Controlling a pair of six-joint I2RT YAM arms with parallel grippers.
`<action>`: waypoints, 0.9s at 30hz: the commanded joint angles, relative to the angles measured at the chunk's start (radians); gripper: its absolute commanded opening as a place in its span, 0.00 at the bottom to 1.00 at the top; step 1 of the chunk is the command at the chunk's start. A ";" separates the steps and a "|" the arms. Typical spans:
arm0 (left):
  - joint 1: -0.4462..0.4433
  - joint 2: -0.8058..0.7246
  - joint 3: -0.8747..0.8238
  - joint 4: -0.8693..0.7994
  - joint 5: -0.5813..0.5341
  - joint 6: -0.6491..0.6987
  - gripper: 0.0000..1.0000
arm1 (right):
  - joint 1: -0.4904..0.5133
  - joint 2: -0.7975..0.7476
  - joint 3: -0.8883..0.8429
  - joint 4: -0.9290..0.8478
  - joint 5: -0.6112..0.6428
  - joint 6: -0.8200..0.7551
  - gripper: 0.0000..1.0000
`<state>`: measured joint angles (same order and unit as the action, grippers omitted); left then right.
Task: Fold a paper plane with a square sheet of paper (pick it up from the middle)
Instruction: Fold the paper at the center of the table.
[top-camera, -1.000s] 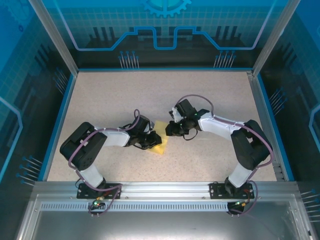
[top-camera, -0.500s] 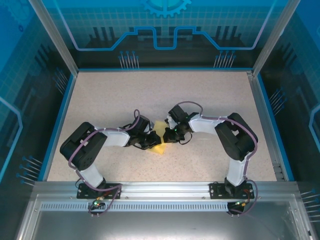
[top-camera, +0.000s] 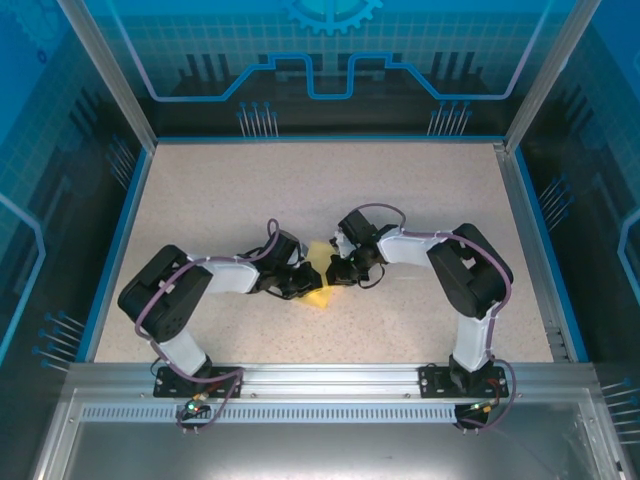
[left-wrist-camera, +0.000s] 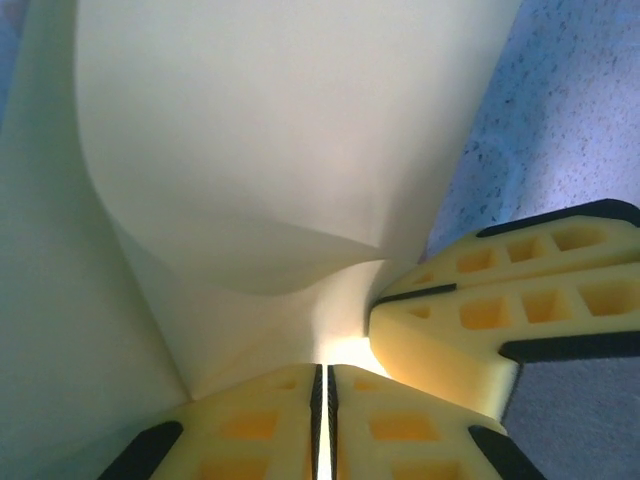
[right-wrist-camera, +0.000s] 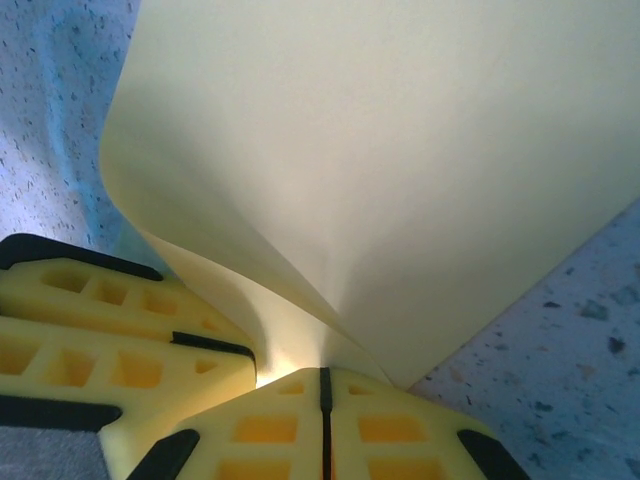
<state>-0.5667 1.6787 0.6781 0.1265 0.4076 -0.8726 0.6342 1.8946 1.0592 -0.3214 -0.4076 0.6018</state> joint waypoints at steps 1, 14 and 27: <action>-0.001 -0.062 0.027 -0.019 0.011 0.020 0.16 | -0.005 0.056 -0.042 -0.090 0.067 -0.032 0.07; 0.009 -0.051 0.059 -0.049 -0.039 0.031 0.16 | 0.005 0.067 -0.029 -0.098 0.087 -0.042 0.07; 0.048 0.043 0.013 -0.024 -0.066 -0.009 0.15 | 0.003 0.071 -0.028 -0.102 0.093 -0.042 0.07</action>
<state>-0.5388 1.6615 0.7300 0.1345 0.4160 -0.8665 0.6342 1.8996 1.0603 -0.3244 -0.4030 0.5800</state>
